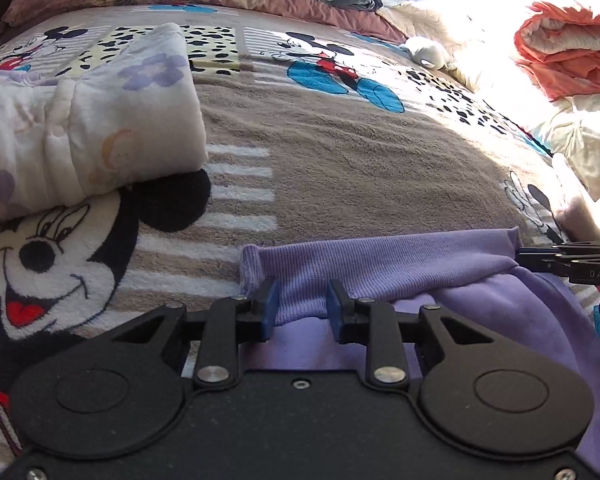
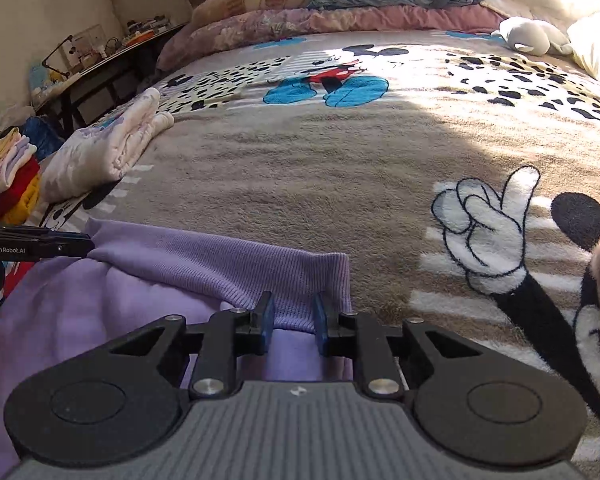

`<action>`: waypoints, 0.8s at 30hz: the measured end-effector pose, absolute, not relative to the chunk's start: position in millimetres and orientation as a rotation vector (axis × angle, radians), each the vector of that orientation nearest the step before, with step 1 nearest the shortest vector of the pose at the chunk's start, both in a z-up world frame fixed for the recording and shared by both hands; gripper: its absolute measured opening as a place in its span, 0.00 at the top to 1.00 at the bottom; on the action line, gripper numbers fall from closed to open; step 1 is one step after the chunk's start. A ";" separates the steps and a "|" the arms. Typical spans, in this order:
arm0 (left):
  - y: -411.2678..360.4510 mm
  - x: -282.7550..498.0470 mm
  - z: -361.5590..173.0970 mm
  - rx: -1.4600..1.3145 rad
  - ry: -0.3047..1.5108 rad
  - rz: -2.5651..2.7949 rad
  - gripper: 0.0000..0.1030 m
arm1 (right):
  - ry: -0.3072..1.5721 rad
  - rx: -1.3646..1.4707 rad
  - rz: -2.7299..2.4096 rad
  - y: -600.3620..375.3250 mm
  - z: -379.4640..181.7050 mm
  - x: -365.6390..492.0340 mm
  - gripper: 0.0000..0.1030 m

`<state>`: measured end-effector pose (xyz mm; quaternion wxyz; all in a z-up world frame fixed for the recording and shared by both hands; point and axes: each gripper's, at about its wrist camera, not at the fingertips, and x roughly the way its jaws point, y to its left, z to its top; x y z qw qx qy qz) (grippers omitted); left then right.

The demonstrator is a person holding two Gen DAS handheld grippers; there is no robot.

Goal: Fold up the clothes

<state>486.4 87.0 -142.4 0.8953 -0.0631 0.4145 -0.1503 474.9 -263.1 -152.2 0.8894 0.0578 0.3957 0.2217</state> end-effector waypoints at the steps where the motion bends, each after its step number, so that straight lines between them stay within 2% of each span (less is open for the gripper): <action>1: 85.8 483.5 -135.9 -0.114 0.856 -0.309 0.74 | 0.832 0.144 0.464 -267.6 -151.0 475.3 0.81; 6: 78.4 438.3 -100.4 -0.118 0.781 -0.348 0.73 | 0.804 0.241 0.456 -290.7 -126.2 450.5 0.78; 12: 61.6 337.8 -77.9 -0.238 0.719 -0.412 0.71 | 0.715 0.281 0.523 -296.7 -91.8 366.9 0.77; 16: 48.0 262.0 -95.6 -0.349 0.730 -0.467 0.61 | 0.720 0.346 0.569 -298.4 -96.4 313.2 0.77; 19: 39.5 219.3 -119.2 -0.417 0.779 -0.475 0.61 | 0.773 0.351 0.494 -302.9 -123.6 297.8 0.72; 22: 44.5 186.6 -134.6 -0.501 0.784 -0.459 0.61 | 0.796 0.523 0.431 -326.2 -154.4 298.2 0.82; 24: 52.7 171.9 -135.8 -0.538 0.747 -0.457 0.61 | 0.761 0.602 0.402 -334.5 -153.2 289.6 0.80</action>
